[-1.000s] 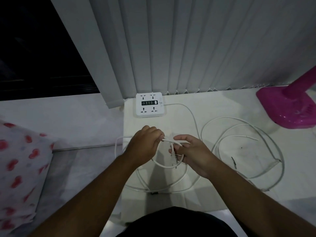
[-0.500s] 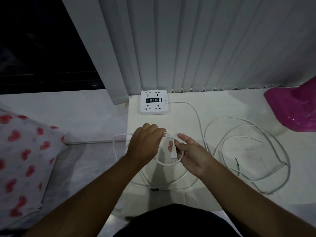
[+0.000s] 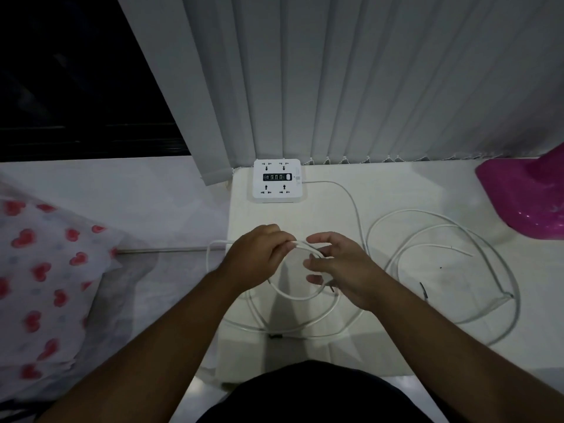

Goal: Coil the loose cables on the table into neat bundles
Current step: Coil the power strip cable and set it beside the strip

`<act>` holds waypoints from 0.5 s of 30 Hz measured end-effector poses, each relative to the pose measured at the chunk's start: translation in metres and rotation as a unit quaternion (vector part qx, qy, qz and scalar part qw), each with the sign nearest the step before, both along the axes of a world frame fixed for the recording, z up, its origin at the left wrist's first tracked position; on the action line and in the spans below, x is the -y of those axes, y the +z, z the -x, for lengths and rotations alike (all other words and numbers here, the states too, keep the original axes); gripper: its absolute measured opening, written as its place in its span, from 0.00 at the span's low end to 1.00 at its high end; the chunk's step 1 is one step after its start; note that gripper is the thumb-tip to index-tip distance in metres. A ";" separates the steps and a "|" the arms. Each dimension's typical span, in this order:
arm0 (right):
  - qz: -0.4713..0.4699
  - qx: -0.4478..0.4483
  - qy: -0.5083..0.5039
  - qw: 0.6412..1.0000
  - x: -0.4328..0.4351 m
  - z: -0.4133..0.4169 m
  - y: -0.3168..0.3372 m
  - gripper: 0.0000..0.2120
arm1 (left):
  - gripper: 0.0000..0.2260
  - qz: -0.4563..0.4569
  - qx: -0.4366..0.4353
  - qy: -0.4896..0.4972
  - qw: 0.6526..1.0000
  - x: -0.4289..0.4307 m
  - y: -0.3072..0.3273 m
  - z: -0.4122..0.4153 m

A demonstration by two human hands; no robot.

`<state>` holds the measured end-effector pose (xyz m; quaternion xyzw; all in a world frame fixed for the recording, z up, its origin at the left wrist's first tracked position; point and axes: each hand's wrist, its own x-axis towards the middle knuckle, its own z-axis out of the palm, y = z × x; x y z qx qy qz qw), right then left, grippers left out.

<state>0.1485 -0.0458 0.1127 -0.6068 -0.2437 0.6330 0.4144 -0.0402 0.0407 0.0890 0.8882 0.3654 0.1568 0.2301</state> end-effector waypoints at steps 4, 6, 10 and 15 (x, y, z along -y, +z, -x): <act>-0.050 0.258 0.069 0.963 -0.004 -0.005 -0.001 0.15 | 0.12 0.082 0.046 0.066 0.993 -0.008 0.005 0.001; -0.072 0.305 0.083 0.946 -0.006 -0.007 -0.004 0.12 | 0.17 0.129 0.066 0.103 0.984 -0.010 0.007 0.000; -0.052 0.232 0.081 0.968 -0.006 -0.011 -0.007 0.15 | 0.24 0.211 0.086 0.150 0.962 -0.018 0.008 0.000; -0.040 0.081 0.020 0.996 -0.002 -0.018 -0.001 0.17 | 0.20 0.344 0.160 0.192 0.905 -0.024 0.012 0.004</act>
